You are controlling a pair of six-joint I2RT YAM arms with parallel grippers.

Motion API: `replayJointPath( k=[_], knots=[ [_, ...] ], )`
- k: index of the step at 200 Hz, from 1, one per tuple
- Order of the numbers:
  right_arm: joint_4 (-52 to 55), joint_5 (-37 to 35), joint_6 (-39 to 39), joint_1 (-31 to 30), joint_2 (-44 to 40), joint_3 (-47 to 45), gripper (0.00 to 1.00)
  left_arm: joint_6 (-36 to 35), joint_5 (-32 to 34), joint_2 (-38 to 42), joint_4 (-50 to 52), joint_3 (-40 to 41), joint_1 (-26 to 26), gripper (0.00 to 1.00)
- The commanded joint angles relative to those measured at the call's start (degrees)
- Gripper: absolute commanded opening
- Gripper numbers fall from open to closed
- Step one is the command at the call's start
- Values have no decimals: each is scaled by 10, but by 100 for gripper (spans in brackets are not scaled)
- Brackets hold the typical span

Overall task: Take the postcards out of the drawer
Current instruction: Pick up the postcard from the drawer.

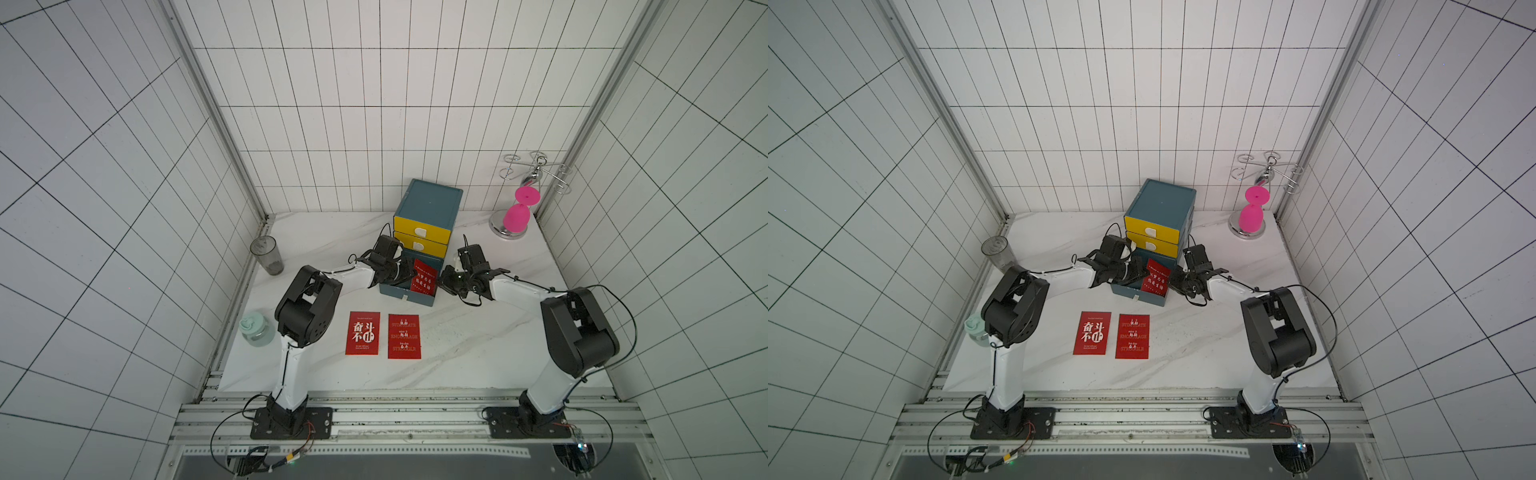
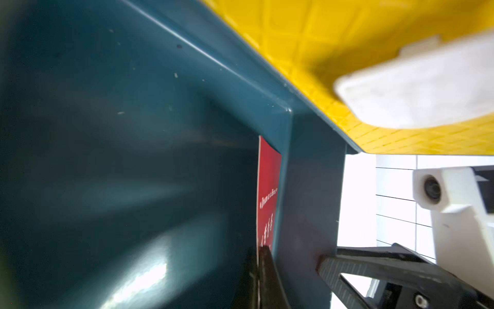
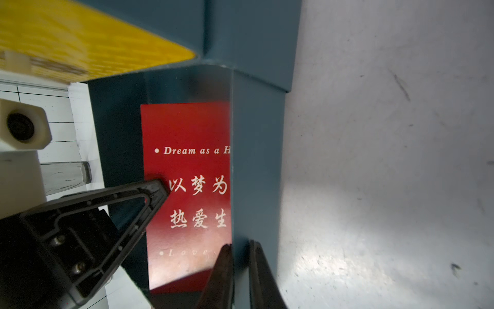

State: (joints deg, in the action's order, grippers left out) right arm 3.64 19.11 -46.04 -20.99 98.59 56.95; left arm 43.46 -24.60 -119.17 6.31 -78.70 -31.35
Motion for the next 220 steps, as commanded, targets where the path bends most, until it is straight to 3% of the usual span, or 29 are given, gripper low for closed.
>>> replayJointPath(
  k=[1,74,154,220],
  knots=[
    [-4,-2,-3,0,-9,-3,14,-15,17,19,61,-8,-4,0],
    [8,-6,3,0,-12,6,14,6,13,79,98,-16,13,0],
    [8,-3,3,0,-11,9,16,44,-34,163,60,69,32,0],
    [23,1,15,0,-29,17,31,45,-58,251,25,168,39,0]
  ],
)
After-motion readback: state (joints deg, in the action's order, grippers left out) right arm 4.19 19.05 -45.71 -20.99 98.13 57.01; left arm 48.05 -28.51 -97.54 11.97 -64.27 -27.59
